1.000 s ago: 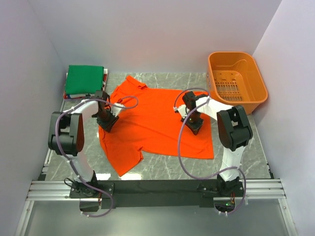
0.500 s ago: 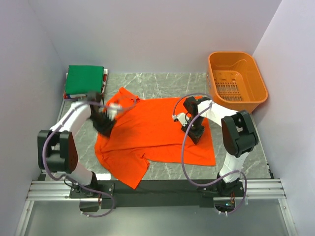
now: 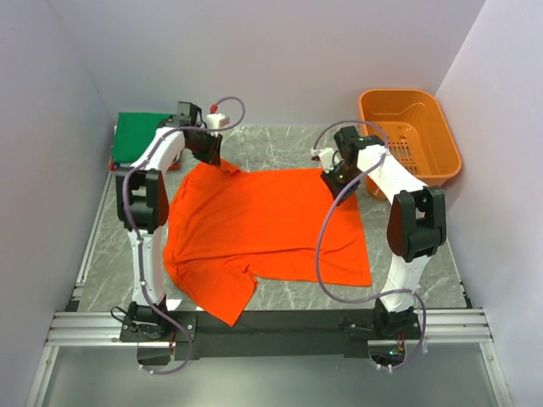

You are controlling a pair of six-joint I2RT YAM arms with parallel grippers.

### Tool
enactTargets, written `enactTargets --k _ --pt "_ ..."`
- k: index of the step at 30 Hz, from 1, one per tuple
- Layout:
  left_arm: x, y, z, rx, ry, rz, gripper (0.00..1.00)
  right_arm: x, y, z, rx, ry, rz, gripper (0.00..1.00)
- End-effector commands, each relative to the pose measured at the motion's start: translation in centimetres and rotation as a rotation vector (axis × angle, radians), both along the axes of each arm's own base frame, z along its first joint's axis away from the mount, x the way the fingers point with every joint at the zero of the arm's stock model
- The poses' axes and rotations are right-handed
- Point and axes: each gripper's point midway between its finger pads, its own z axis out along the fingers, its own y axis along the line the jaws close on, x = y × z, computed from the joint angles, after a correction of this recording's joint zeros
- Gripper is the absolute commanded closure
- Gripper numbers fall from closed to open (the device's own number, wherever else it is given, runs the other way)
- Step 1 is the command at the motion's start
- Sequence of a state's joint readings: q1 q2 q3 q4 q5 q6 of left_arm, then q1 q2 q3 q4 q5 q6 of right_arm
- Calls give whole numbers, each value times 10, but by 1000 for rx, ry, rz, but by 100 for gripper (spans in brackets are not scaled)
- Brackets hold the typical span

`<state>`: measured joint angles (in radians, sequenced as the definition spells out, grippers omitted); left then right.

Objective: Fold and stack the t-shirts
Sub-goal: Flatten the tshirt out

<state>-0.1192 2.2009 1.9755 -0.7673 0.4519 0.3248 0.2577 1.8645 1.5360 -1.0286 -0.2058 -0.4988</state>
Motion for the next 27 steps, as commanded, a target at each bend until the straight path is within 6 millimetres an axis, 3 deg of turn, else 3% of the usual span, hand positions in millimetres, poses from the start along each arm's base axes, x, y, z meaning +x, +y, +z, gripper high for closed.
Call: enactTargets --k 1,9,15,20,23,24,27 --pt "5 -19 -1 -62 48 25 73 19 -9 6 0 -17 -55 78" --pt "-1 -30 -60 43 117 23 77 25 -6 -18 -8 51 -87 78" --pt "40 -33 -75 60 47 69 76 21 -9 -38 -40 107 -105 78" --pt "75 -56 -47 25 -106 49 73 15 -13 -55 -71 155 -105 79" --pt "97 -72 -17 -37 -248 48 64 8 -16 -65 -92 189 -102 79" --pt "101 -75 -11 -54 -277 46 57 7 -16 -66 -96 194 -98 79" --pt "118 -81 7 -87 -362 70 50 10 -14 -66 -105 182 -82 79"
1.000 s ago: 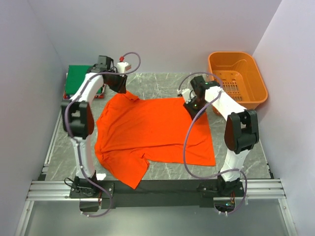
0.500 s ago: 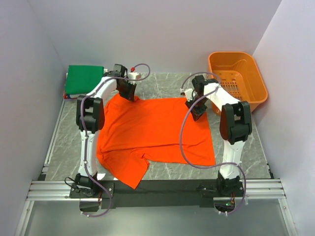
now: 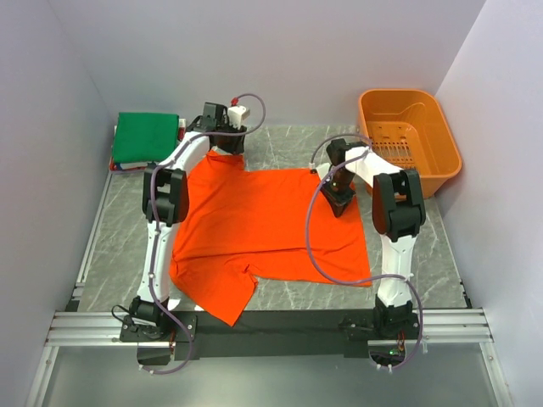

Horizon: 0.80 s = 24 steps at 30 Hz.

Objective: Fold and stack the t-shirts
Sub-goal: Flatten the tshirt out

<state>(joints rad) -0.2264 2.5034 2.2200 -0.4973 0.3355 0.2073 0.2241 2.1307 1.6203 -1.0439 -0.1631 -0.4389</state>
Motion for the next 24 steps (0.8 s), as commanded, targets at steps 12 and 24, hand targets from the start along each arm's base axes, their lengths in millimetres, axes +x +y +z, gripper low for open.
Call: enactTargets --k 12,24 --pt "18 52 102 -56 -182 66 25 152 -10 80 -99 -518 -133 62" --pt "11 77 84 -63 -109 141 26 206 -49 51 -210 -626 -316 55"
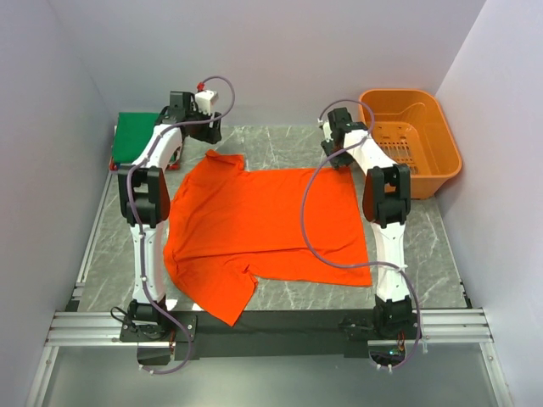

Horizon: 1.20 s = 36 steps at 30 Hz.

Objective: Fold and stack the t-shirts
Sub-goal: Flatten the tshirt out, then fold the tshirt

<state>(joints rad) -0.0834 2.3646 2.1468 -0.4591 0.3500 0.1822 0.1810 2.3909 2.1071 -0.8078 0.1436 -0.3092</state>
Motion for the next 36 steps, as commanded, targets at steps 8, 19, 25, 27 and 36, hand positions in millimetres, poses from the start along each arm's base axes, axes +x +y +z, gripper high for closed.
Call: enactTargets --k 8,19,25,27,36 --pt "-3 -7 8 -12 1 -3 26 24 -34 7 13 -83 -113 53" --pt "5 -3 -5 -7 19 32 26 4 -19 -27 133 53 -96 56" --pt "15 23 -28 3 62 176 24 0 -21 -39 144 88 -94 90" --pt "21 33 -27 -1 67 222 24 0 -22 -36 142 90 -87 100" --pt "18 32 -50 -78 142 273 42 4 -15 -17 176 57 -50 100"
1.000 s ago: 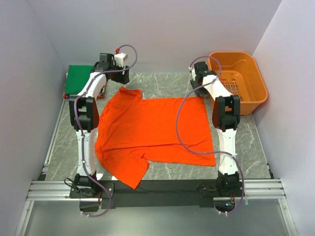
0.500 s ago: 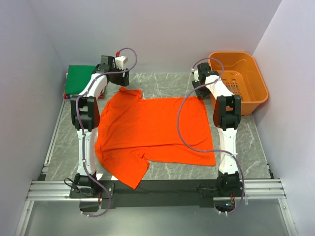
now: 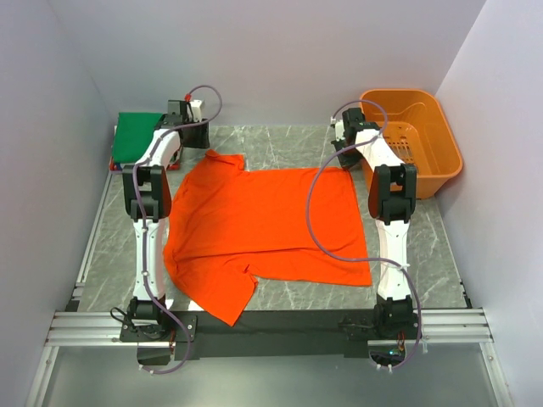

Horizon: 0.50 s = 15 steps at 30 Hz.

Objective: Fold and stack the t-shirts
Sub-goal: Fold the tshirt

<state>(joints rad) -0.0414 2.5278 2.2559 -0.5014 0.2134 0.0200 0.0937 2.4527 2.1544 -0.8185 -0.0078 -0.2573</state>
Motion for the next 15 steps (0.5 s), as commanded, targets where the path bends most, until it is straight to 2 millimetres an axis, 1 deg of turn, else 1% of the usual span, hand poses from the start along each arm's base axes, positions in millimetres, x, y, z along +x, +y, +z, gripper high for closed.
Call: enactTargets --k 1,3,4,5,6,10,12,14,15 --pt "0 -13 14 -79 6 35 43 -2 4 7 25 8 22 100" --pt "-6 -19 9 -115 31 27 46 -1 4 9 28 4 24 100" --pt "-8 -22 11 -141 38 35 46 -1 4 9 29 3 26 100" --pt "-11 -24 6 -157 55 34 48 -1 5 10 30 1 26 100" --pt "-13 -30 7 -180 62 21 49 -1 5 9 30 3 26 100" --pt "-17 -36 3 -231 97 42 55 -1 5 10 26 2 33 100" --pt "-18 -37 2 -233 104 43 57 0 5 11 30 0 31 100" --pt "-20 -37 1 -232 111 44 64 0 5 12 29 -4 33 100" --pt "-19 -37 4 -233 106 50 66 0 5 13 31 -3 33 100"
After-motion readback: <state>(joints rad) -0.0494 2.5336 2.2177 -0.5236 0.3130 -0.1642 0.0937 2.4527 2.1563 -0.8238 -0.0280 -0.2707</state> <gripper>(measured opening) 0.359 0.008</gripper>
